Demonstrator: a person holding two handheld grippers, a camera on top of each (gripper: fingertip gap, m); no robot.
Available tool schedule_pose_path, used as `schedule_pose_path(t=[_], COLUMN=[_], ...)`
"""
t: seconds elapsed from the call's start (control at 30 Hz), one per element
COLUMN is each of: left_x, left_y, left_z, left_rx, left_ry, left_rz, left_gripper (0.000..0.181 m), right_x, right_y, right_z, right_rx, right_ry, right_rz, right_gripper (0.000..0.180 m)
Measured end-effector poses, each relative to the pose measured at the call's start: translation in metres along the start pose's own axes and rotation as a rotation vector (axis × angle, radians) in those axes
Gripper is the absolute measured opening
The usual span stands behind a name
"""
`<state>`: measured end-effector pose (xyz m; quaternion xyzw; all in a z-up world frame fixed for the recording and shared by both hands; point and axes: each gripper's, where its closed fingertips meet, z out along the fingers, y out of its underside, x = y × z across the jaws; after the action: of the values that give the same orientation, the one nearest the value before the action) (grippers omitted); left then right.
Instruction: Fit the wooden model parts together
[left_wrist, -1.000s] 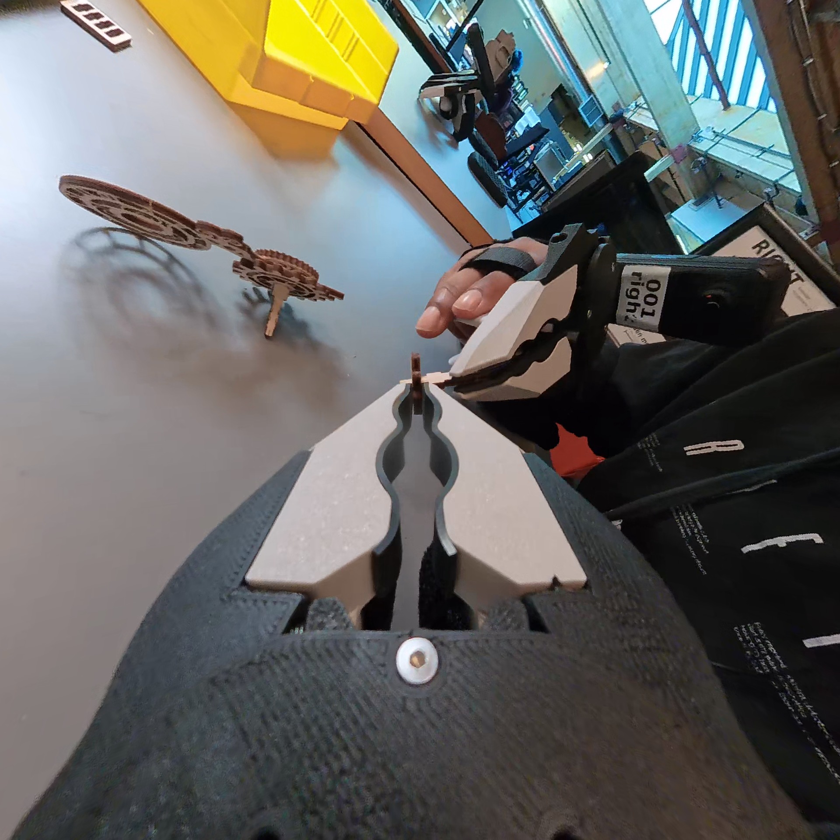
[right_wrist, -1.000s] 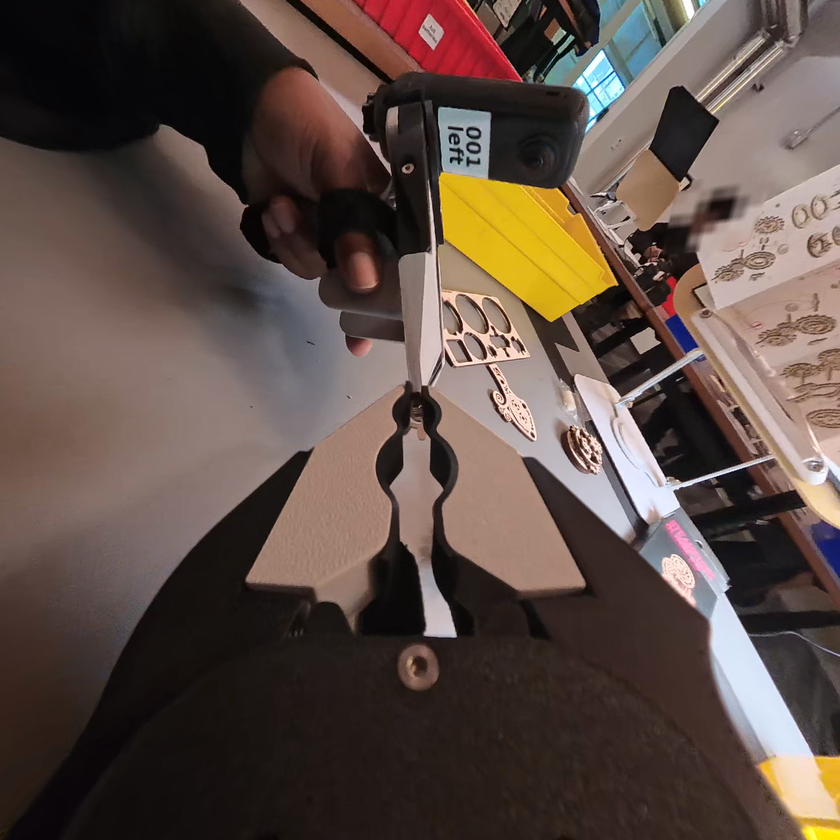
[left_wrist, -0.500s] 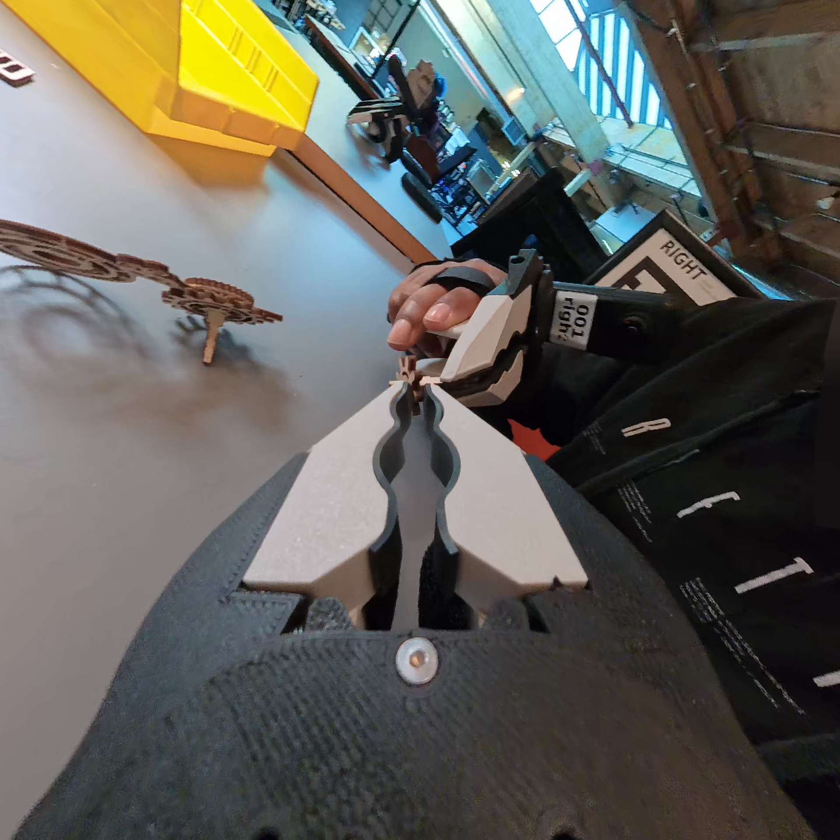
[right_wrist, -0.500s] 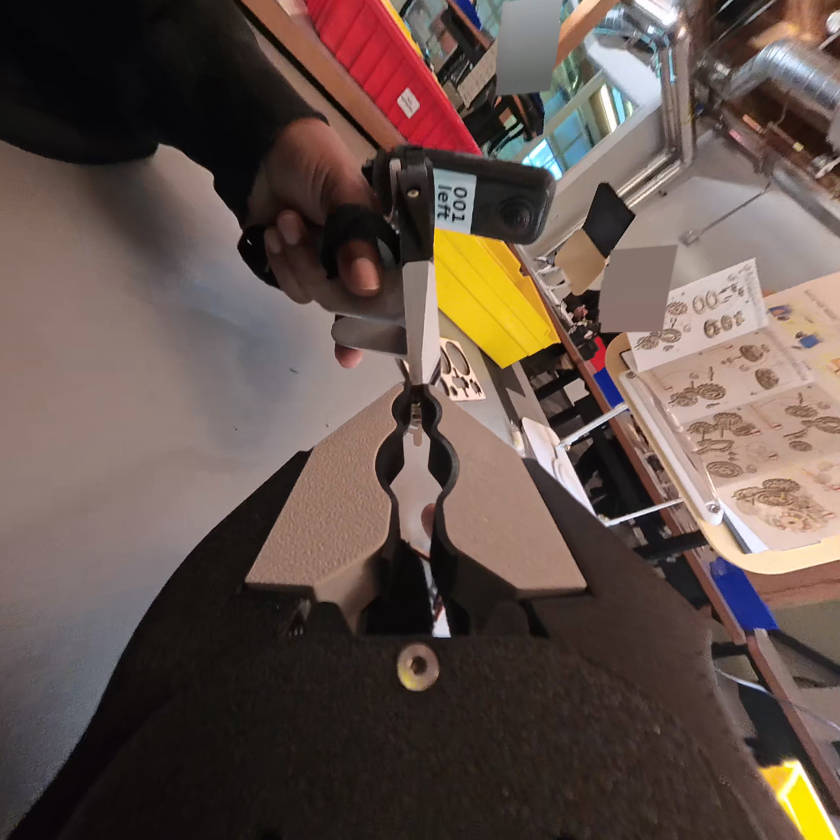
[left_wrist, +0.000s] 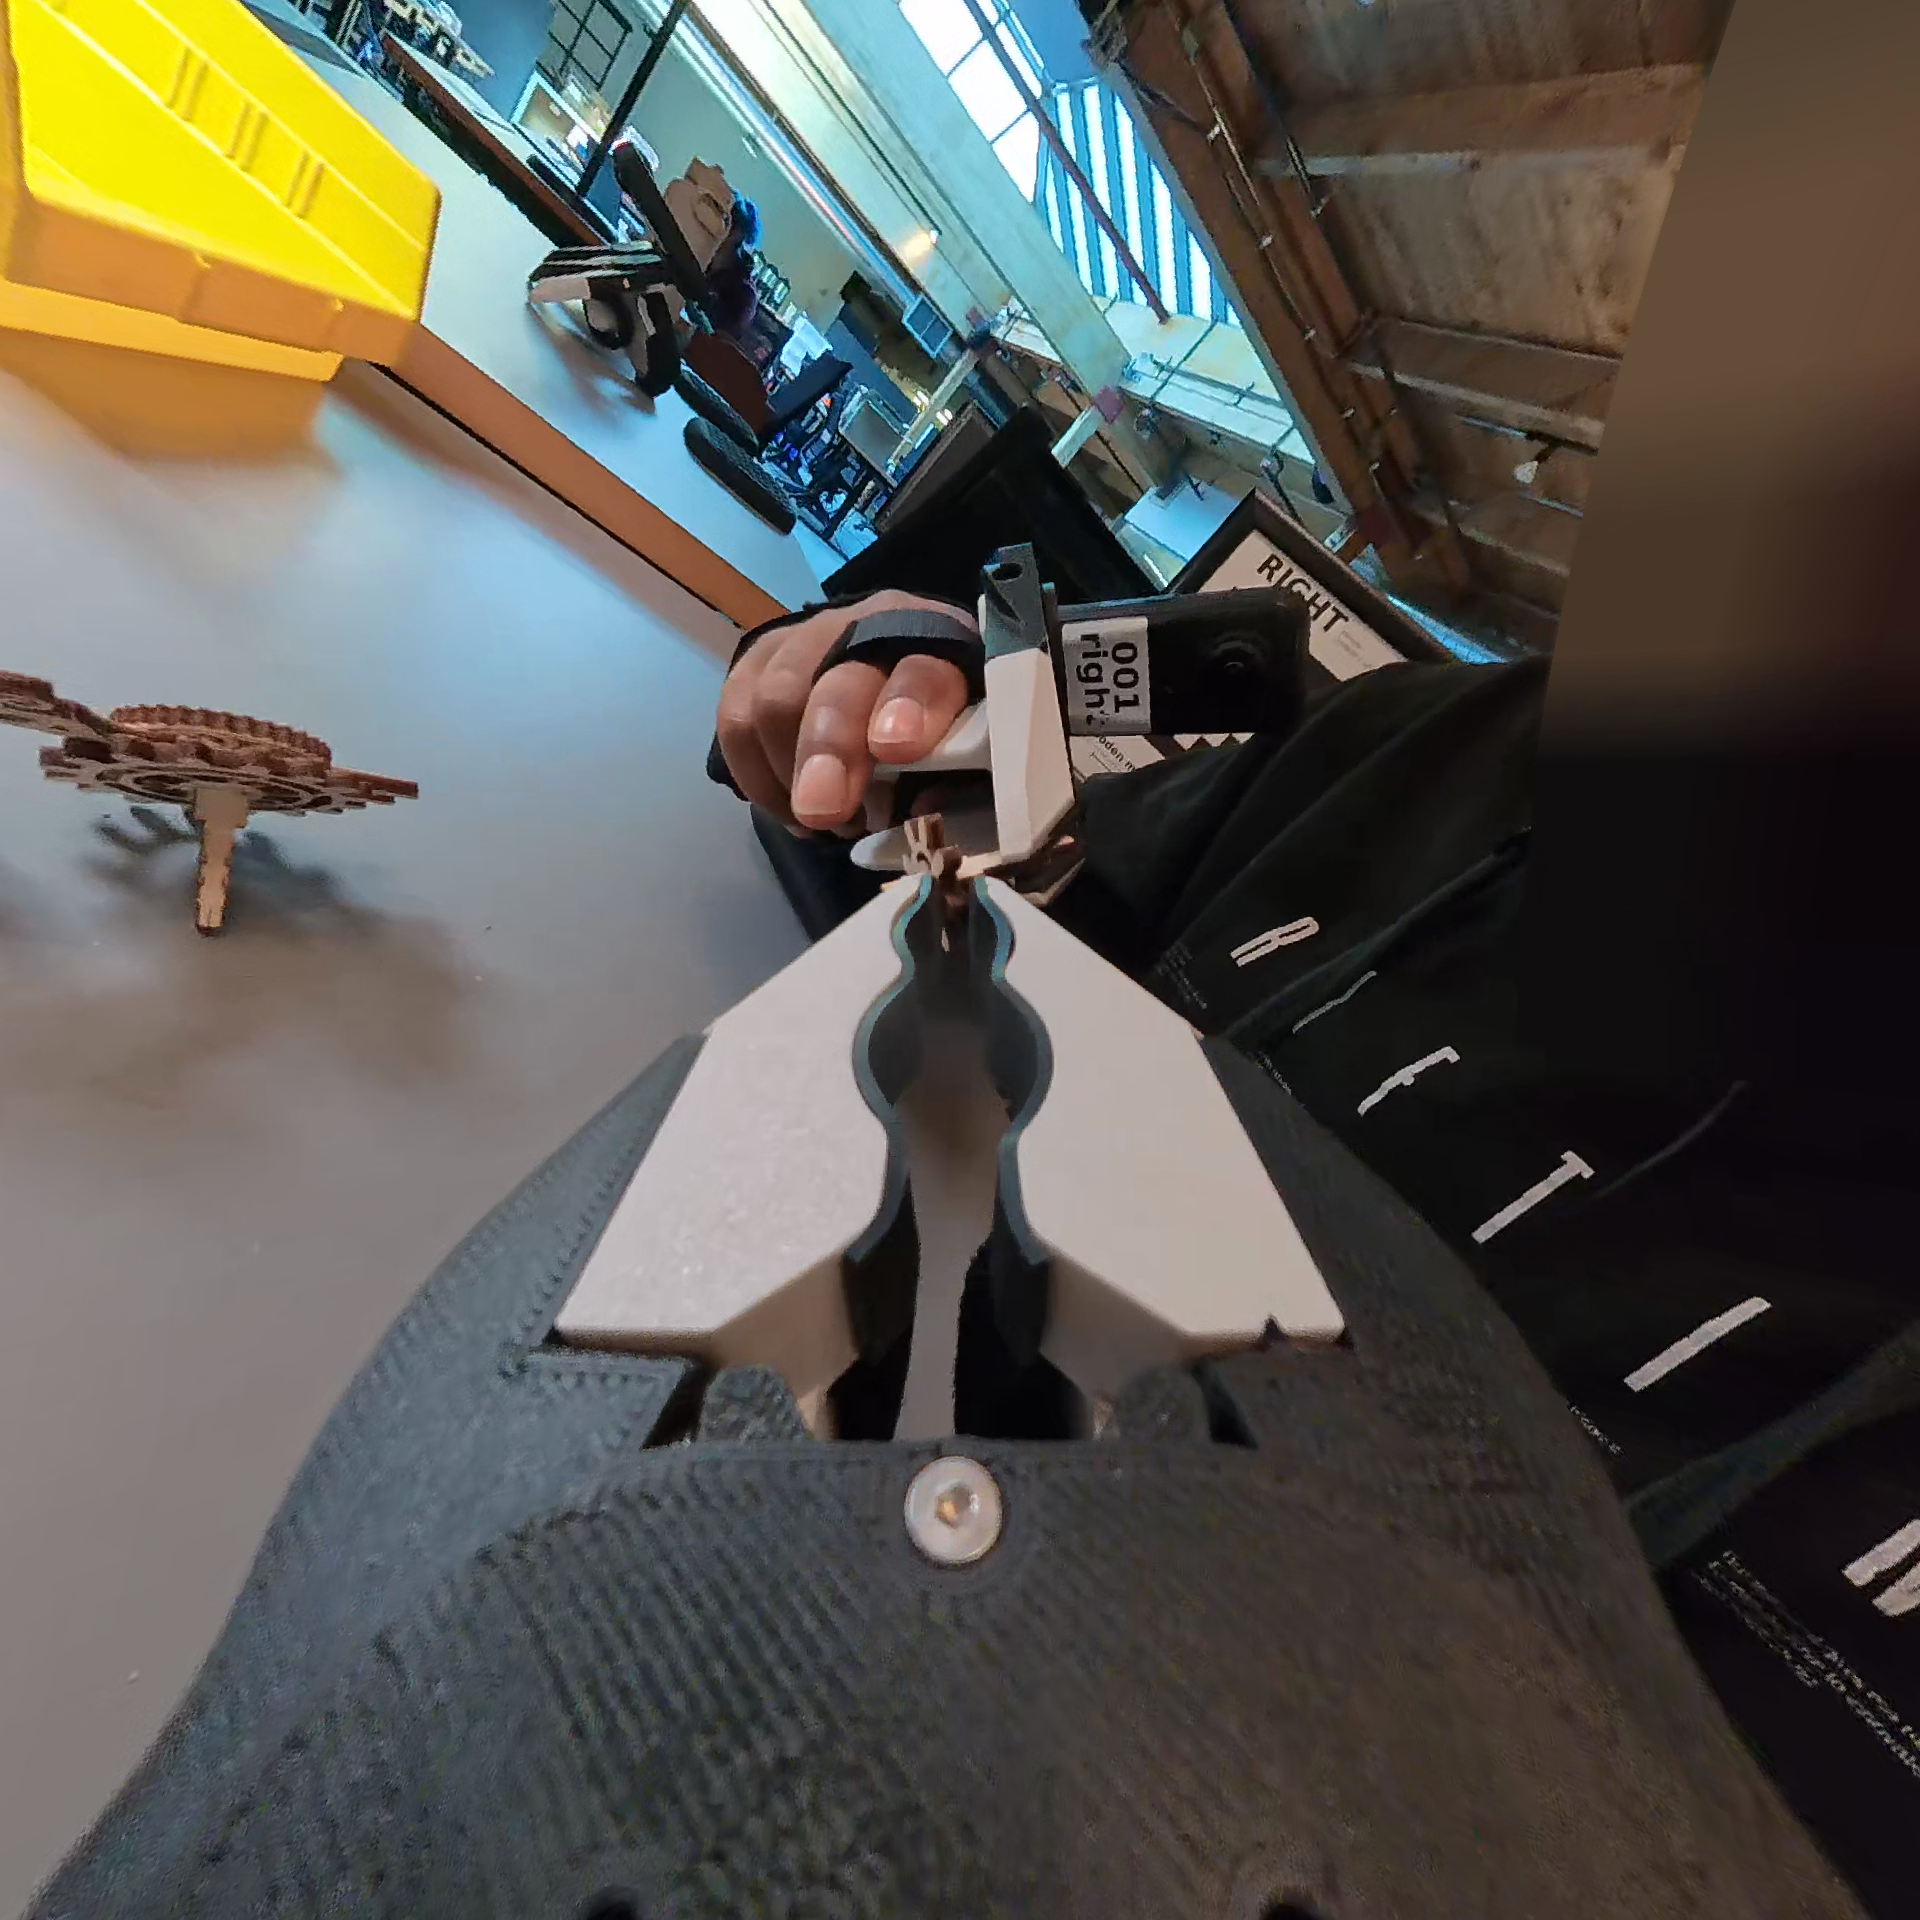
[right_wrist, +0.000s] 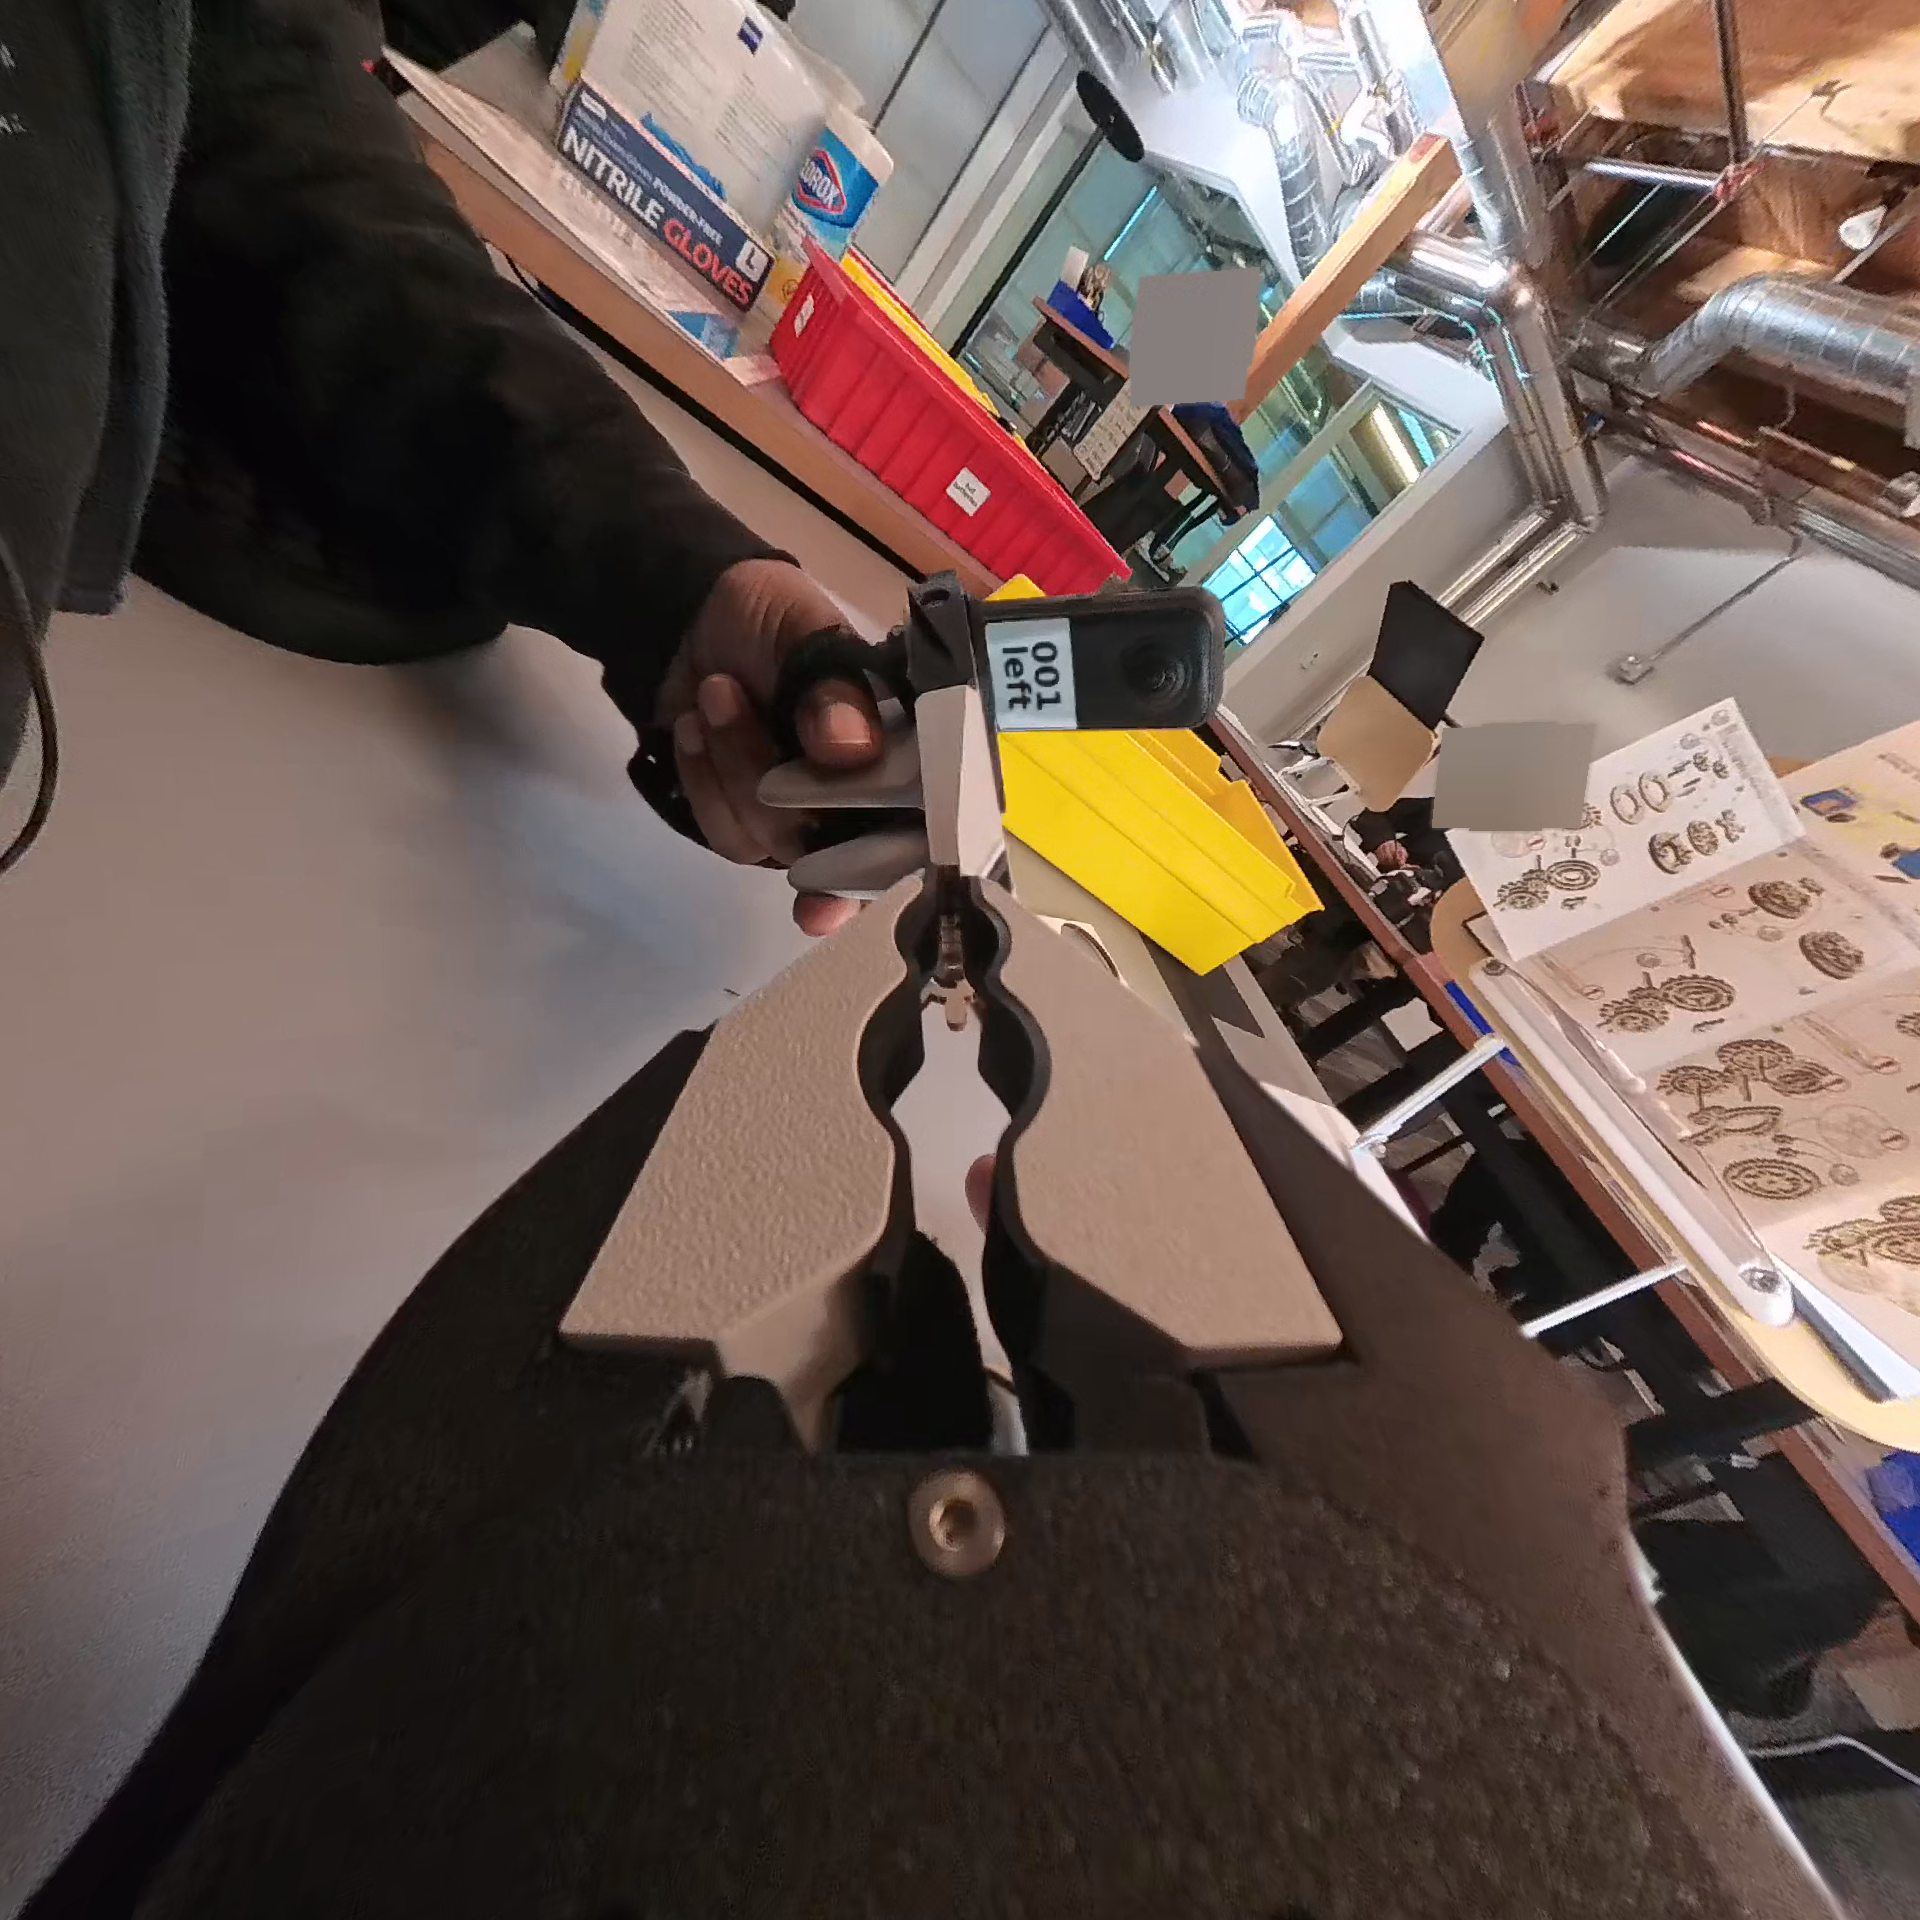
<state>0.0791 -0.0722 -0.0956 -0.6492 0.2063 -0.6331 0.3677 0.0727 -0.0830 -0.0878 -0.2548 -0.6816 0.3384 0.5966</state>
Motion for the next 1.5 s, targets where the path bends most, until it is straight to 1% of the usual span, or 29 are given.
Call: schedule_pose_path(t=[0.13, 0.2, 0.23, 0.27, 0.3, 0.37, 0.43, 0.47, 0.5, 0.57, 0.63, 0.73, 0.87, 0.9, 0.93, 1.0, 1.03, 1.07, 1.1, 1.17, 1.2, 1.27, 1.37, 1.43, 1.5], left_x=[-0.007, -0.011, -0.013, -0.018, -0.026, -0.035, -0.039, -0.041, -0.041, -0.036, -0.030, -0.028, -0.026, -0.027, -0.029, -0.033, -0.035, -0.034, -0.031, -0.021, -0.015, -0.009, -0.012, -0.013, -0.017], left_y=[0.002, -0.001, -0.005, -0.007, -0.007, -0.007, -0.006, -0.004, -0.002, -0.001, 0.001, 0.007, 0.011, 0.009, 0.007, 0.003, 0.002, -0.001, -0.004, -0.009, -0.010, -0.007, -0.004, -0.005, -0.002], left_z=[-0.001, -0.002, -0.003, -0.005, -0.010, -0.018, -0.024, -0.026, -0.027, -0.025, -0.021, -0.018, -0.014, -0.015, -0.016, -0.018, -0.021, -0.022, -0.023, -0.019, -0.015, -0.006, 0.003, 0.003, 0.000], left_rx=[0.005, -0.004, -0.001, -0.008, -0.025, -0.065, -0.117, -0.158, -0.200, -0.234, -0.245, -0.281, -0.287, -0.278, -0.254, -0.193, -0.158, -0.116, -0.071, 0.009, 0.027, 0.020, -0.011, -0.028, -0.063], left_ry=[-0.009, -0.059, -0.082, -0.130, -0.197, -0.295, -0.376, -0.420, -0.452, -0.462, -0.441, -0.433, -0.422, -0.432, -0.439, -0.412, -0.389, -0.349, -0.299, -0.182, -0.133, -0.091, -0.142, -0.168, -0.199], left_rz=[-0.033, 0.035, 0.078, 0.130, 0.204, 0.364, 0.552, 0.664, 0.764, 0.895, 0.950, 0.997, 0.983, 0.964, 0.925, 0.763, 0.665, 0.571, 0.473, 0.313, 0.268, 0.245, 0.298, 0.332, 0.348], left_gripper=[0.003, 0.003, 0.001, 0.002, 0.002, 0.002, 0.002, 0.001, 0.002, 0.002, 0.002, 0.002, 0.002, 0.003, 0.005, 0.021, 0.029, 0.034, 0.035, 0.031, 0.027, 0.022, 0.003, 0.002, 0.001], right_x=[-0.001, 0.003, 0.006, 0.011, 0.015, 0.020, 0.021, 0.018, 0.014, 0.008, 0.005, -0.001, -0.008, -0.007, -0.006, -0.002, 0.004, 0.010, 0.016, 0.024, 0.026, 0.026, 0.022, 0.023, 0.021], right_y=[0.006, 0.010, 0.011, 0.011, 0.010, 0.013, 0.025, 0.033, 0.040, 0.048, 0.051, 0.049, 0.046, 0.047, 0.047, 0.047, 0.046, 0.043, 0.041, 0.035, 0.032, 0.028, 0.023, 0.022, 0.026], right_z=[0.002, 0.003, 0.003, 0.002, 0.001, -0.002, -0.002, -0.002, -0.001, 0.003, 0.006, 0.008, 0.010, 0.010, 0.010, 0.009, 0.008, 0.007, 0.005, 0.002, 0.001, 0.003, 0.006, 0.006, 0.007], right_rx=[-0.024, -0.038, -0.031, -0.022, 0.000, 0.022, 0.000, -0.024, -0.048, -0.079, -0.096, -0.102, -0.123, -0.127, -0.128, -0.126, -0.123, -0.116, -0.115, -0.129, -0.137, -0.163, -0.164, -0.158, -0.157], right_ry=[-0.008, 0.009, 0.019, 0.031, 0.024, -0.014, -0.043, -0.063, -0.090, -0.123, -0.136, -0.139, -0.119, -0.099, -0.080, -0.037, 0.011, 0.065, 0.118, 0.205, 0.239, 0.283, 0.292, 0.302, 0.272], right_rz=[0.023, 0.086, 0.132, 0.192, 0.254, 0.395, 0.495, 0.540, 0.583, 0.636, 0.627, 0.555, 0.436, 0.399, 0.373, 0.326, 0.279, 0.216, 0.145, -0.015, -0.088, -0.206, -0.281, -0.292, -0.238], right_gripper=[0.002, 0.001, 0.004, 0.012, 0.026, 0.042, 0.047, 0.046, 0.041, 0.032, 0.027, 0.019, 0.007, 0.002, 0.001, 0.001, 0.001, 0.001, 0.001, 0.001, 0.001, 0.001, 0.000, 0.000, 0.003])
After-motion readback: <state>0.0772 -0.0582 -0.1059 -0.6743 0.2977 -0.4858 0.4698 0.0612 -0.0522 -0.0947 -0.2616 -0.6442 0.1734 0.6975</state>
